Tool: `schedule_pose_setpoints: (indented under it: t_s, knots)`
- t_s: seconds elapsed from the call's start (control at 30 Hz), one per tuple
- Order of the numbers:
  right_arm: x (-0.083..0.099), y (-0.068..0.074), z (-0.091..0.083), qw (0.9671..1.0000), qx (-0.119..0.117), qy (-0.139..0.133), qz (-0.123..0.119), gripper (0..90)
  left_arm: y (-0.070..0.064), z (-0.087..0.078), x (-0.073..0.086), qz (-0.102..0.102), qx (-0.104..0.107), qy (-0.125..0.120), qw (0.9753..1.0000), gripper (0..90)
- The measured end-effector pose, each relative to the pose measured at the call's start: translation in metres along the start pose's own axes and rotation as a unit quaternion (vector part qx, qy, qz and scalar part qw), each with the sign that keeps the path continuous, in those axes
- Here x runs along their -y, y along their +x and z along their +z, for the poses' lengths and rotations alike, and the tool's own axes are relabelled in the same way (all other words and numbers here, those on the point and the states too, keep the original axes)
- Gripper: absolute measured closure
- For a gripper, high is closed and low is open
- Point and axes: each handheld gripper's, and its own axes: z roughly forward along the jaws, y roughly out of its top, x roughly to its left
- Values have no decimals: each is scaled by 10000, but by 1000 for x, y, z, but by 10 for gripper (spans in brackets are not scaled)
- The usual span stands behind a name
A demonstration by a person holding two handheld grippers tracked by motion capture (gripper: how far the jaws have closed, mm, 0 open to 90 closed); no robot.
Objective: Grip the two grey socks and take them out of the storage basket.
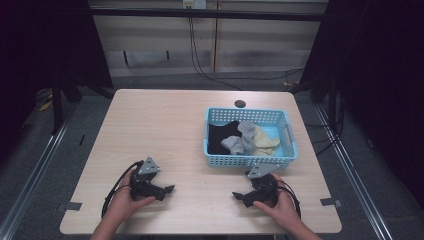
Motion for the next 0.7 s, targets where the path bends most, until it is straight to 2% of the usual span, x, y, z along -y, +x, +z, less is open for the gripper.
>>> schedule_pose_setpoints:
  t_s: [0.13, 0.2, 0.3, 0.33, 0.4, 0.43, 0.5, 0.53, 0.57, 0.7]
  knots:
    - [0, 0, 0, 10000, 24, -2, 31, 112, 0, 0, 0, -5, 14, -2, 10000, 82]
    - [-1, 2, 0, 9999, 86, 54, 124, 118, 0, 0, 0, -7, 21, -19, 10000, 82]
    - [-7, 2, -3, 9991, 75, 375, 159, 135, 0, 0, 0, -6, 19, -15, 10000, 82]
    - [-7, 2, -3, 9991, 75, 375, 159, 135, 0, 0, 0, -7, 15, -3, 10000, 82]
    - [-10, 1, -5, 9982, -33, 544, 236, 145, 0, 0, 0, -21, 25, -19, 10000, 82]
    - [-15, -1, -7, 9961, -181, 788, 341, 153, 0, 0, 0, -23, 26, -21, 10000, 82]
    - [-18, -2, -9, 9943, -323, 973, 303, 151, 0, 0, 0, -14, 20, -7, 10000, 82]
    - [-18, -2, -9, 9943, -323, 973, 303, 151, 0, 0, 0, -14, 20, -7, 10000, 82]
    - [-22, -2, -12, 9920, -340, 1191, 230, 152, 0, 0, 0, -6, 13, -4, 10000, 82]
    - [-29, -4, -19, 9881, -437, 1467, 175, 158, 0, 0, 0, -18, 23, -12, 10000, 82]
